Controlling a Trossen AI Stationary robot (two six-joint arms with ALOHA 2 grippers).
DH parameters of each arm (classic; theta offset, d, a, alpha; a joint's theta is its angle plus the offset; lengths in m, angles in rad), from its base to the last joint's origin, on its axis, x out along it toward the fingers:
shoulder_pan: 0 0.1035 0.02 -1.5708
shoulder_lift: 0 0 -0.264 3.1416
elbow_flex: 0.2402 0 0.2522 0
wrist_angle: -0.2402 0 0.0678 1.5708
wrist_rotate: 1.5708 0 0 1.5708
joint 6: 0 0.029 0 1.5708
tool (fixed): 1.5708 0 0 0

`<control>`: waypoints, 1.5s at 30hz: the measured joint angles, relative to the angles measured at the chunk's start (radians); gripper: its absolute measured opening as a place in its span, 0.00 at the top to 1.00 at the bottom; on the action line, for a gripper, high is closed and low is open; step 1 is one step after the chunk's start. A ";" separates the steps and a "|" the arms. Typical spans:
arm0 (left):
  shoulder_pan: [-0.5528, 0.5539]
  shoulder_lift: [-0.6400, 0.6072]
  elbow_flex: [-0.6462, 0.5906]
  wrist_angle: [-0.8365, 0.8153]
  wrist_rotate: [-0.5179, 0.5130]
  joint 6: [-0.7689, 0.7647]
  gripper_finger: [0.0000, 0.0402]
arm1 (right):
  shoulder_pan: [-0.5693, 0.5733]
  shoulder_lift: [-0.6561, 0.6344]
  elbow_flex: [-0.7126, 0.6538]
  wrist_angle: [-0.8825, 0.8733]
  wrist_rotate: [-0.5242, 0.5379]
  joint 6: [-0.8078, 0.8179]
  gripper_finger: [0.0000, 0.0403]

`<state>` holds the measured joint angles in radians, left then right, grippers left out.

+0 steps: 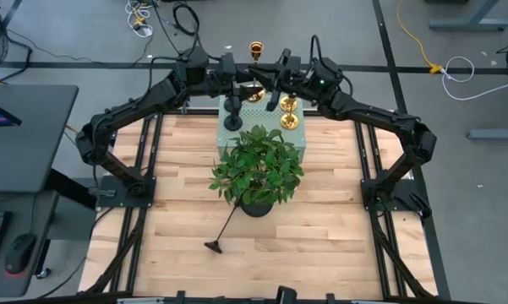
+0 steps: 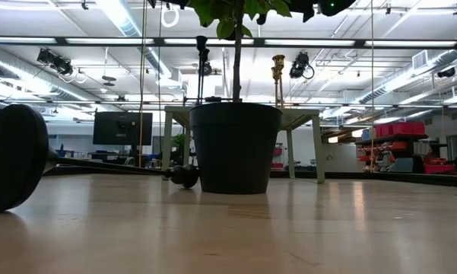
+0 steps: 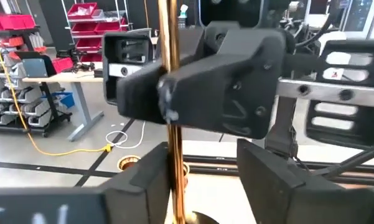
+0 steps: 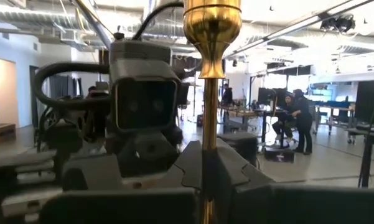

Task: Pick & Place candle stick holders
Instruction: Put the gold candle holder on the shelf aligned with the other gold candle holders

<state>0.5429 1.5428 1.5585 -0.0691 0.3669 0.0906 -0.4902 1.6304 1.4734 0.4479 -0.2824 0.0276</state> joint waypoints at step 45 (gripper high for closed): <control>0.039 -0.437 -0.253 -0.497 -0.165 0.052 0.48 | 0.058 -0.605 -0.512 -0.177 0.219 -0.066 0.99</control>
<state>0.5816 1.1058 1.3058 -0.5656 0.2024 0.1428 -0.4324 1.0252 0.9615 0.2714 -0.0632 -0.0380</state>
